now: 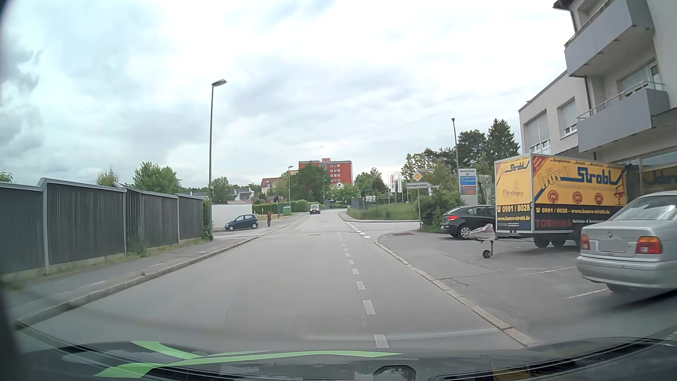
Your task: Follow the waypoints while adhering to traffic rules and regulations
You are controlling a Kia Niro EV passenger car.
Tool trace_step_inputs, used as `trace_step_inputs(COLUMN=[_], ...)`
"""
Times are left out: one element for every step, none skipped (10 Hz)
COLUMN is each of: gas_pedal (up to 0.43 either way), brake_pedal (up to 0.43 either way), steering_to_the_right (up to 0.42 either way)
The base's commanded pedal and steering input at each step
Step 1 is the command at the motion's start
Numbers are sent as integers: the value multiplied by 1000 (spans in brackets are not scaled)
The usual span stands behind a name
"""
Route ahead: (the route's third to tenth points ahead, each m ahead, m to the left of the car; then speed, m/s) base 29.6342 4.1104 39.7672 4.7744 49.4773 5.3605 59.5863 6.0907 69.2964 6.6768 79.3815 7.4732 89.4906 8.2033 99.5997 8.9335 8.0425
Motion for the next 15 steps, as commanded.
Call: trace_step_inputs(gas_pedal=[98, 98, 98, 98, 98, 98, 98, 98, 98, 98, 98, 98, 98, 98, 98], brake_pedal=[0, 0, 0, 0, 0, 0, 0, 0, 0, 0, 0, 0, 0, 0, 0], steering_to_the_right=[-35, -32, -31, -30, -28, -25, -24, -22, -20, -19, -19, -19, -19, -19, -18])
